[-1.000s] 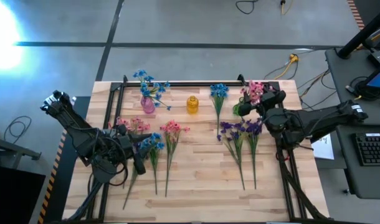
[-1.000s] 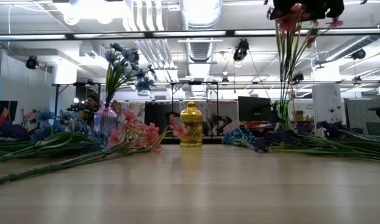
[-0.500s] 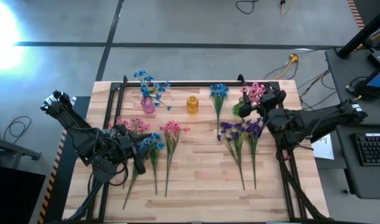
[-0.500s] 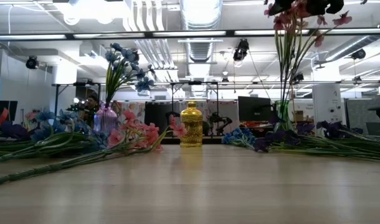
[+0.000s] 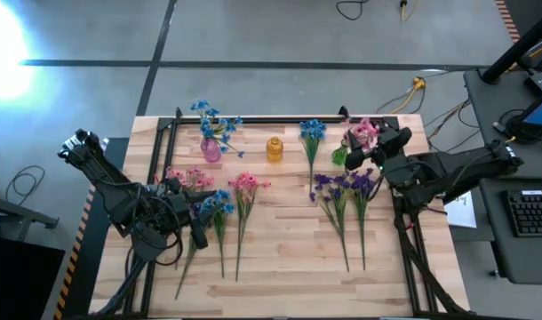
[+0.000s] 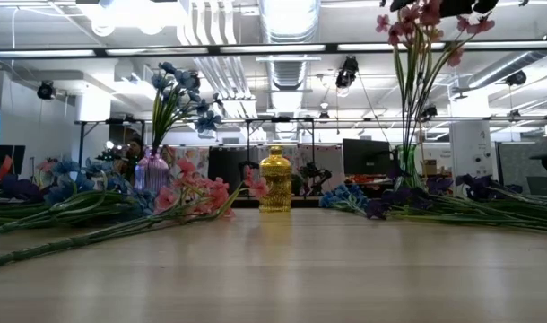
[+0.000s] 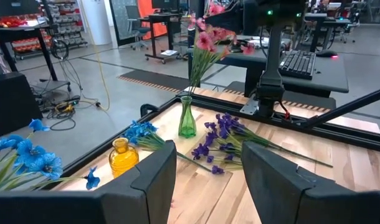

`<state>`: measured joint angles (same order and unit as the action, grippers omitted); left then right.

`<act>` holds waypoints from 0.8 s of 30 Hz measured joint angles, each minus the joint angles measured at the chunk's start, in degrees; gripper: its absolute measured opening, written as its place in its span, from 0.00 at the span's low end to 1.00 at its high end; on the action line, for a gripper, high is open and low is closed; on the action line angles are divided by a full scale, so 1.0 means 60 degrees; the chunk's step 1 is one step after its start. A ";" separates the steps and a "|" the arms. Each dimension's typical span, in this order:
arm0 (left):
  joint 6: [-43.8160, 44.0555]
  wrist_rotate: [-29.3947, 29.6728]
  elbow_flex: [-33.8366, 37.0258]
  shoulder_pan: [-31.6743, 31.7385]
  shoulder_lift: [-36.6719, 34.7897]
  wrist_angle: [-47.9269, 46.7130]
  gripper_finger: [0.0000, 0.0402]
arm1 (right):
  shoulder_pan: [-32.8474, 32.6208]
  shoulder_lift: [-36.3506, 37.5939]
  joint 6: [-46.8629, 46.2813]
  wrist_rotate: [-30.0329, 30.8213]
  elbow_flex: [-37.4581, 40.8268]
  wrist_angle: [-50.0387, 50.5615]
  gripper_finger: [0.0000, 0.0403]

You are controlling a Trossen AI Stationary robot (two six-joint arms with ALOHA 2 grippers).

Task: Sort flowers into vase by color
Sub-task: Put the right pink flowers into the green vase

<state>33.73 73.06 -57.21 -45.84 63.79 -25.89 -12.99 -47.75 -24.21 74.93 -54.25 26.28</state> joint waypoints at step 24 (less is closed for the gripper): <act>-0.0038 -0.0007 0.0000 0.0000 0.0000 -0.0073 0.42 | 0.0004 0.0011 -0.1746 -0.0537 -0.1179 0.0837 0.88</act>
<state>33.50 73.01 -57.21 -45.84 63.79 -26.33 -12.97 -47.68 -34.69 71.71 -61.32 31.31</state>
